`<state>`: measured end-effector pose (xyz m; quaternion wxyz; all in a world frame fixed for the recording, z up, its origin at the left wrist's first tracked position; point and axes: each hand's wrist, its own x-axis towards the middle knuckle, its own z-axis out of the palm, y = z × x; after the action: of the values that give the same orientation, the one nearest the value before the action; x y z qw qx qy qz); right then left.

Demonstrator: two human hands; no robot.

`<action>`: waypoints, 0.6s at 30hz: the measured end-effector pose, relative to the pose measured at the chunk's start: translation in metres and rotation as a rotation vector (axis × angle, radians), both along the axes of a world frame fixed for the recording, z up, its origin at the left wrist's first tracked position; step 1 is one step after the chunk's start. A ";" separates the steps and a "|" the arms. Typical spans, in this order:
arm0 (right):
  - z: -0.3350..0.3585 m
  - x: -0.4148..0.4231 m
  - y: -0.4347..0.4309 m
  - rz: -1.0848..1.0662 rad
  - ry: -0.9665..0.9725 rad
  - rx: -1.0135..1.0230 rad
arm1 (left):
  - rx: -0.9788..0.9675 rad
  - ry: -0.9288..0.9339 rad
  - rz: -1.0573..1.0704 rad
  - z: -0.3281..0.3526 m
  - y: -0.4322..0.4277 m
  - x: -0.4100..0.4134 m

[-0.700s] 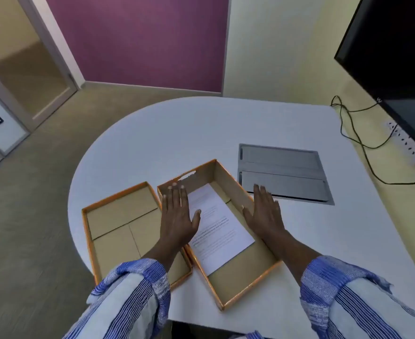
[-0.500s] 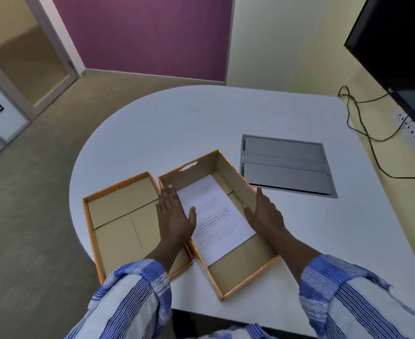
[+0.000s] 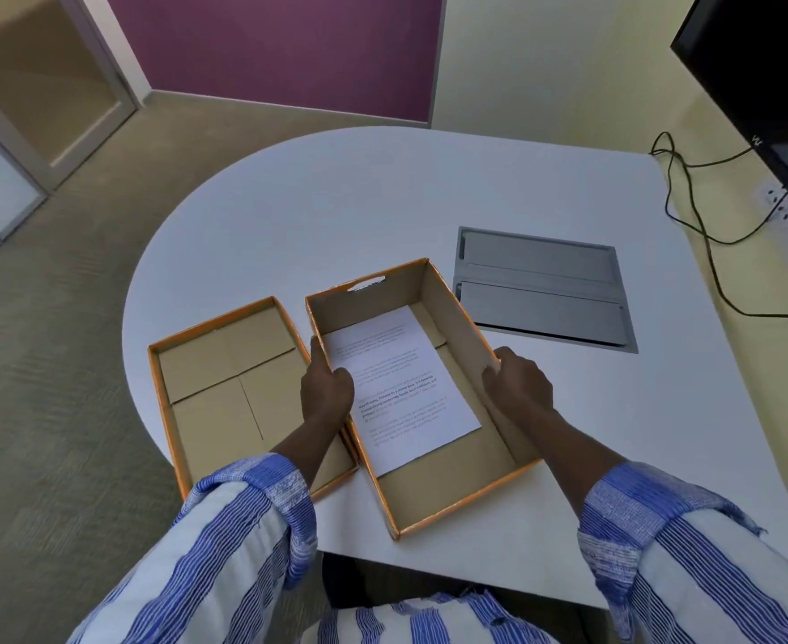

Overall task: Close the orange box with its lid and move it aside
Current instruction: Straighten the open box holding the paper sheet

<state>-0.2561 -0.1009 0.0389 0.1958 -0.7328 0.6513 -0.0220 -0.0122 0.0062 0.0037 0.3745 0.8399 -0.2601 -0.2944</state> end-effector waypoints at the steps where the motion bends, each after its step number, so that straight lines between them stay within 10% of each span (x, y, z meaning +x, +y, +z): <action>1: 0.002 -0.002 0.000 -0.007 -0.007 -0.006 | -0.004 0.001 -0.019 0.003 -0.002 0.000; 18: -0.002 -0.048 0.020 -0.259 -0.018 -0.027 | -0.061 0.043 -0.477 0.015 -0.044 -0.024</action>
<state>-0.3040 -0.0813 0.0374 0.1874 -0.6449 0.7383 -0.0625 -0.0364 -0.0379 0.0182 0.3249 0.7366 -0.4519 -0.3843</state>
